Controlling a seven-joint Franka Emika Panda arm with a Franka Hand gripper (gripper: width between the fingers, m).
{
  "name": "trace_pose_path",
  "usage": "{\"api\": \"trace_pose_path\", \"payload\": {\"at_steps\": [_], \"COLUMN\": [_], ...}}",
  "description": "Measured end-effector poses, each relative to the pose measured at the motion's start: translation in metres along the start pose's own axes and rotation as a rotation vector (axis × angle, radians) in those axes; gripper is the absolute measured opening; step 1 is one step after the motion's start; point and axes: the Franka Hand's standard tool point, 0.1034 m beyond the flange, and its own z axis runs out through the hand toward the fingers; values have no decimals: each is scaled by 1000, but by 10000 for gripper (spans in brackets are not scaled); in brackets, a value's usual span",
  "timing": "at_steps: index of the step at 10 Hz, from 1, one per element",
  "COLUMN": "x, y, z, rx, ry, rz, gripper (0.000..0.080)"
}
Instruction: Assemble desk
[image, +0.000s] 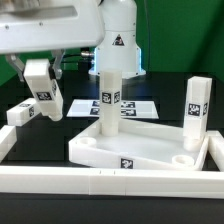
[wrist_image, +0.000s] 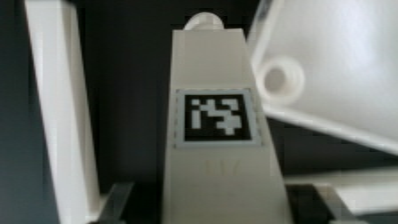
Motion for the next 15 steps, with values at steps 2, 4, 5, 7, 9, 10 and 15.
{"api": "trace_pose_path", "payload": {"at_steps": [2, 4, 5, 7, 9, 10, 15], "x": [4, 10, 9, 11, 14, 19, 30], "y": [-9, 1, 0, -31, -71, -102, -106], "z": [-5, -5, -3, -3, 1, 2, -1], "rx": [-34, -76, -83, -57, -35, -23, -66], "ry": [113, 232, 258, 262, 266, 279, 517], "rz": [-1, -4, 2, 60, 111, 134, 114], "gripper": [290, 290, 290, 290, 290, 290, 290]}}
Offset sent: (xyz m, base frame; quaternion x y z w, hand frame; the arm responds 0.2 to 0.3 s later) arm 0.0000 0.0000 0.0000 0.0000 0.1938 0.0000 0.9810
